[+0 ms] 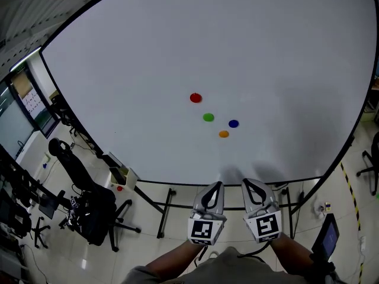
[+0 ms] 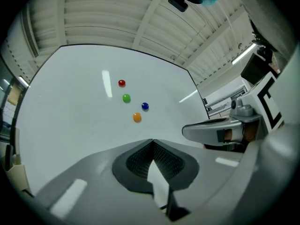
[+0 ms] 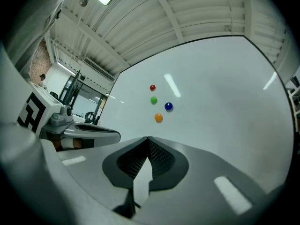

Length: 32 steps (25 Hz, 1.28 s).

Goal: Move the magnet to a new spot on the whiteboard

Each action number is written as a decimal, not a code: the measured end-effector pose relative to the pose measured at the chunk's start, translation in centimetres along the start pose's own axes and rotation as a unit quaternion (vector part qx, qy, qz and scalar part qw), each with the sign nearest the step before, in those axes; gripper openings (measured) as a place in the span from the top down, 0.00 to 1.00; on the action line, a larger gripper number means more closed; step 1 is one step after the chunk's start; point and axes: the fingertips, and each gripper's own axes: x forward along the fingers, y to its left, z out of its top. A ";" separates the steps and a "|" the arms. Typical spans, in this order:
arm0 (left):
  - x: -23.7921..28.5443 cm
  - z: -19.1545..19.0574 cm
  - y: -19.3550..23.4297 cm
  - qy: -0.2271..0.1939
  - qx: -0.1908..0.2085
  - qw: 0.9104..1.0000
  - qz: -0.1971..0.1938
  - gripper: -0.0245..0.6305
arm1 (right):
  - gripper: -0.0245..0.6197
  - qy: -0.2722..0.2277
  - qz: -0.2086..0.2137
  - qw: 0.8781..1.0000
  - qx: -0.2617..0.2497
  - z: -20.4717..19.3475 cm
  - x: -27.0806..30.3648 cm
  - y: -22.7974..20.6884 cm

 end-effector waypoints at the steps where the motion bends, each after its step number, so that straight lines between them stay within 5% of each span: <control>1: 0.6 0.3 0.4 -0.007 0.003 1.000 -0.001 0.96 | 0.95 -0.007 -0.003 1.000 -0.001 0.5 0.7 -0.2; 14: 8.3 8.3 5.1 -0.101 0.051 0.994 -0.004 0.96 | 0.95 -0.079 -0.043 0.995 -0.049 7.9 7.3 -4.3; 22: 10.0 11.1 7.0 -0.117 0.095 0.988 0.020 0.96 | 0.95 -0.092 -0.044 0.993 -0.061 9.0 8.4 -4.6; 32: 11.9 12.7 8.8 -0.125 0.141 0.979 0.075 0.76 | 0.95 -0.096 -0.042 0.993 -0.059 9.1 8.6 -4.6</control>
